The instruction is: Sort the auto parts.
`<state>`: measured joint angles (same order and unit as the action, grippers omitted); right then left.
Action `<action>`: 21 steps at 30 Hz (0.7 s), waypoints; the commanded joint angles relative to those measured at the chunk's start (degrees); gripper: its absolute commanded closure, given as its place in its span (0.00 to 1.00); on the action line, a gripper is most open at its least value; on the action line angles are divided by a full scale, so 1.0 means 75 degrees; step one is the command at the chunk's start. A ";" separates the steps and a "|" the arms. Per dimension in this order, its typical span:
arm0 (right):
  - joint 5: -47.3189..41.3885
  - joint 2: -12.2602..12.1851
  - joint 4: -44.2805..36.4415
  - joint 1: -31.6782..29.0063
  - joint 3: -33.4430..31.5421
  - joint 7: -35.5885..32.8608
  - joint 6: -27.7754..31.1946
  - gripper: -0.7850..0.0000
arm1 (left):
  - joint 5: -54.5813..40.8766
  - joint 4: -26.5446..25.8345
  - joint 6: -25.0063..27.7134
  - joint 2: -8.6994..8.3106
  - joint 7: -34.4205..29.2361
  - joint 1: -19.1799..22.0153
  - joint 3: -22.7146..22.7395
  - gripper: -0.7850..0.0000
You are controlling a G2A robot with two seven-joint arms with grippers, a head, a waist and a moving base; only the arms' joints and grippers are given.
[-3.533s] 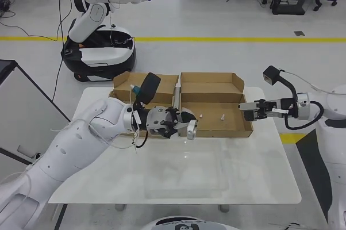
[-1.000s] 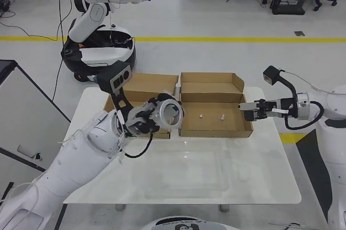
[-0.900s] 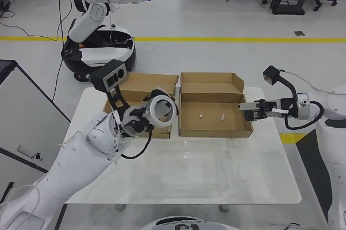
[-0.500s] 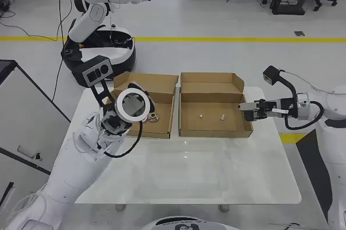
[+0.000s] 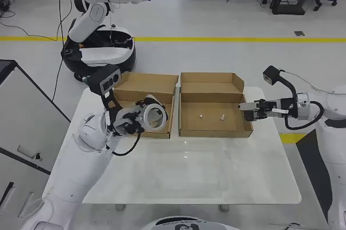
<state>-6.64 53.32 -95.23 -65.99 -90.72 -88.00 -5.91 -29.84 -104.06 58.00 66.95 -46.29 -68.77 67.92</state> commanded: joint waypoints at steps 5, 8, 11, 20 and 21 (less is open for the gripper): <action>0.0000 0.0000 0.0000 0.0000 0.0000 0.0000 0.0000 0.00 | -0.0686 -0.0211 0.0000 0.0169 0.0000 -0.0148 0.0073 1.00; 0.0000 0.0000 0.0000 0.0000 0.0000 0.0000 0.0000 0.00 | -0.1172 -0.0377 0.0000 0.0263 0.0000 -0.0227 0.0148 1.00; 0.0000 0.0000 0.0000 0.0000 0.0000 0.0000 0.0000 0.00 | -0.1565 -0.0516 0.0000 0.0357 -0.0001 -0.0295 0.0235 1.00; 0.0000 0.0000 0.0000 0.0000 0.0000 0.0000 0.0000 0.00 | -0.1005 -0.0500 0.0000 0.0471 -0.0001 -0.0434 0.0328 1.00; 0.0000 0.0000 0.0000 0.0000 0.0000 0.0000 0.0000 0.00 | -0.0890 -0.0479 0.0000 0.0469 -0.0001 -0.0445 0.0316 1.00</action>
<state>-6.64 53.32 -95.23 -65.99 -90.72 -88.00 -5.91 -37.50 -107.81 58.00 70.49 -46.30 -72.03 70.37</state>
